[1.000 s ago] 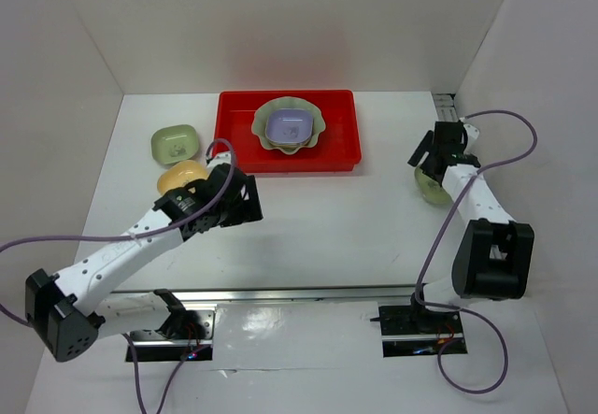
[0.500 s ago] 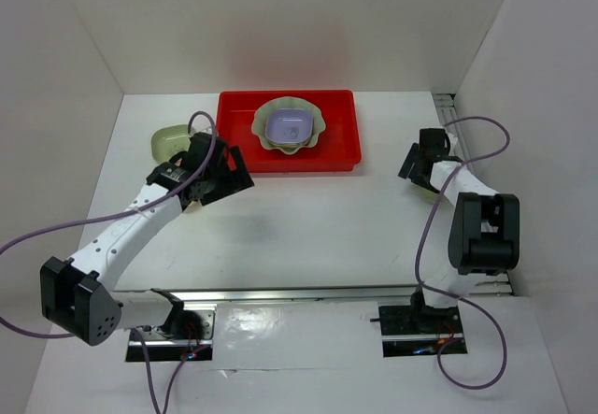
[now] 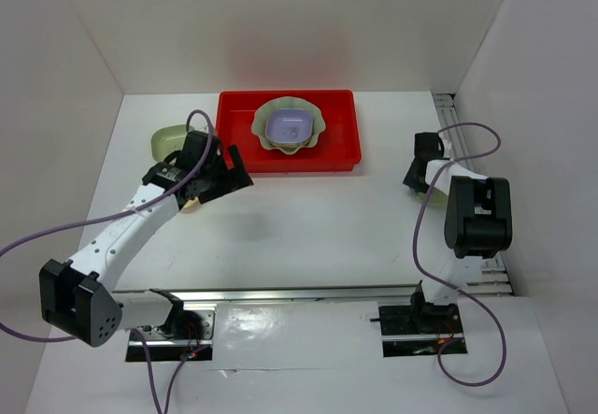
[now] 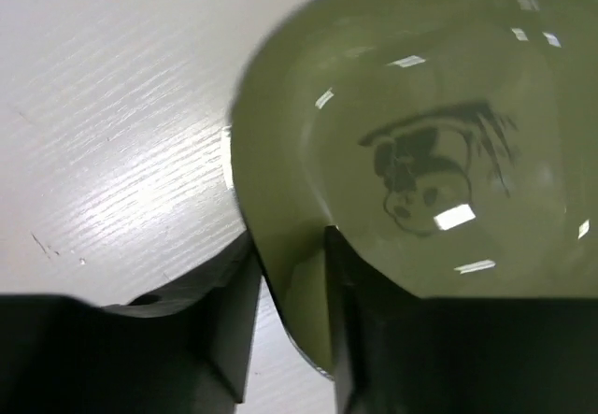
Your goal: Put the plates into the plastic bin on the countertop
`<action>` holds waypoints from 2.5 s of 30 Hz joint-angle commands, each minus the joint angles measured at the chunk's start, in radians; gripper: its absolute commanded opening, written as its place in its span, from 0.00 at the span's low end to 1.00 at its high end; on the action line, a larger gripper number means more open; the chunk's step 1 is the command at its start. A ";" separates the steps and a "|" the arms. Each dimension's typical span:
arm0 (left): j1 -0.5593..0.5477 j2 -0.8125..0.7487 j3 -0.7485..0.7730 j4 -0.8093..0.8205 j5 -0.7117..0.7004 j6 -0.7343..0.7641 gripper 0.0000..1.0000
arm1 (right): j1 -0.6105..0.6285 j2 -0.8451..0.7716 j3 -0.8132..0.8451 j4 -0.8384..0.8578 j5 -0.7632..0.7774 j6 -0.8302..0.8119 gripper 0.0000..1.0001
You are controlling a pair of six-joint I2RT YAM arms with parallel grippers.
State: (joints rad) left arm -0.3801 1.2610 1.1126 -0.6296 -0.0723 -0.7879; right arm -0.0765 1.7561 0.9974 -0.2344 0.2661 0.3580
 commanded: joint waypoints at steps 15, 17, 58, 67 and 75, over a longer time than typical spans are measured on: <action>0.006 -0.101 -0.030 0.013 0.020 0.036 0.99 | 0.099 -0.073 0.234 -0.158 0.056 0.048 0.00; 0.006 -0.121 -0.048 -0.008 0.020 0.045 0.99 | 0.133 -0.087 0.338 -0.186 0.079 0.058 0.00; 0.015 -0.354 -0.120 -0.199 -0.184 0.124 0.99 | 0.552 0.638 1.370 -0.128 -0.344 0.206 0.06; 0.015 -0.354 -0.120 -0.199 -0.184 0.124 0.99 | 0.561 0.640 1.406 -0.118 -0.344 0.206 0.52; 0.015 -0.354 -0.129 -0.199 -0.184 0.124 0.99 | 0.570 0.649 1.481 -0.128 -0.320 0.188 0.81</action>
State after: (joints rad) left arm -0.3698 0.9184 0.9909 -0.8310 -0.2401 -0.6815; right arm 0.4805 2.4092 2.4100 -0.4042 -0.0803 0.5640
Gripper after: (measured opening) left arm 0.990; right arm 0.798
